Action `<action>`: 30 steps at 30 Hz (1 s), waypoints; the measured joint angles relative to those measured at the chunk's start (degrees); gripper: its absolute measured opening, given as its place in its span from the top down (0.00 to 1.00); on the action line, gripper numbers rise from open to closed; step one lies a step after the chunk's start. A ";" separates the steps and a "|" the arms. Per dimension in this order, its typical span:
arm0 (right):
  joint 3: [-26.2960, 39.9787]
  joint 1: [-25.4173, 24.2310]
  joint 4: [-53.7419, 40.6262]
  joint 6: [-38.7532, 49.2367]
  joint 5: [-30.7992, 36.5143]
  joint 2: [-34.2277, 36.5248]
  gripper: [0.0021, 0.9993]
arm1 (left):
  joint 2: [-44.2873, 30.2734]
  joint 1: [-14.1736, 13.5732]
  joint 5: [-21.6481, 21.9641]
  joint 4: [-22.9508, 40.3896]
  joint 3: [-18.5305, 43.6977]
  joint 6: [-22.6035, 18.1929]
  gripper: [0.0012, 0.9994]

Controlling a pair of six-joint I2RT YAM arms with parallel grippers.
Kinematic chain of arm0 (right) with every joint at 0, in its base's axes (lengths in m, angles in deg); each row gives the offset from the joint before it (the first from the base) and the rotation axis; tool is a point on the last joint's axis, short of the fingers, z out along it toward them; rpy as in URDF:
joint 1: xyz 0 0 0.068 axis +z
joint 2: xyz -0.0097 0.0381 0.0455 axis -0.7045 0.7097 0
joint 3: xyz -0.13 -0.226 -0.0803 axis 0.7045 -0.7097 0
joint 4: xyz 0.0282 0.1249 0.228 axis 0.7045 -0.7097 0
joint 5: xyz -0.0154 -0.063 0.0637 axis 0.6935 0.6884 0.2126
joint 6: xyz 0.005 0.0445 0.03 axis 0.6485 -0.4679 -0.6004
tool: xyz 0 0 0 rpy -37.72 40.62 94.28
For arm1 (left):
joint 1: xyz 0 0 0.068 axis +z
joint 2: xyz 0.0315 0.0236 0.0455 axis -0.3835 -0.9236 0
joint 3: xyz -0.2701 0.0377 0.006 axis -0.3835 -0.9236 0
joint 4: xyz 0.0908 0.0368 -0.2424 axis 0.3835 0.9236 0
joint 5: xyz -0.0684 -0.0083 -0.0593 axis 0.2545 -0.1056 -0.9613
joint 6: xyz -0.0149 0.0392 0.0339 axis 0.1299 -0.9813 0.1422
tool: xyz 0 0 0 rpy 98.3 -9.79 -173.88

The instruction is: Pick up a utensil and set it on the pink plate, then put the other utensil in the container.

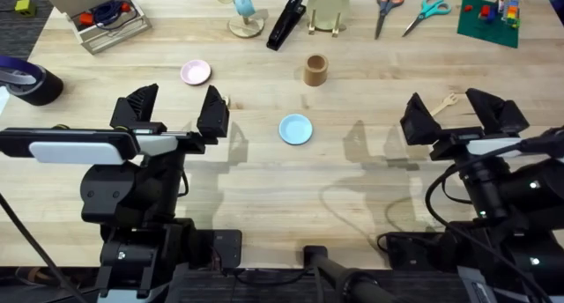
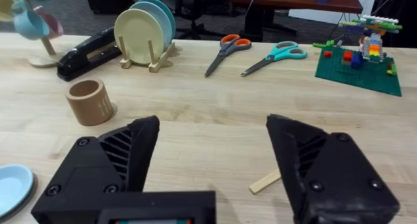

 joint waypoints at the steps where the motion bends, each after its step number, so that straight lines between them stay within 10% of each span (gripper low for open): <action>1: 0.00 0.00 0.00 0.00 0.00 0.00 0.01 | 0.00 0.00 0.00 0.00 0.00 0.00 0.01; 20: 0.04 0.00 -0.20 -1.46 -0.45 0.00 0.01 | 0.00 0.00 0.17 0.34 0.01 -1.12 0.00; 30: 9.14 0.00 -15.24 -3.46 -1.78 0.07 0.00 | 0.00 0.00 0.28 19.50 12.85 -1.23 0.00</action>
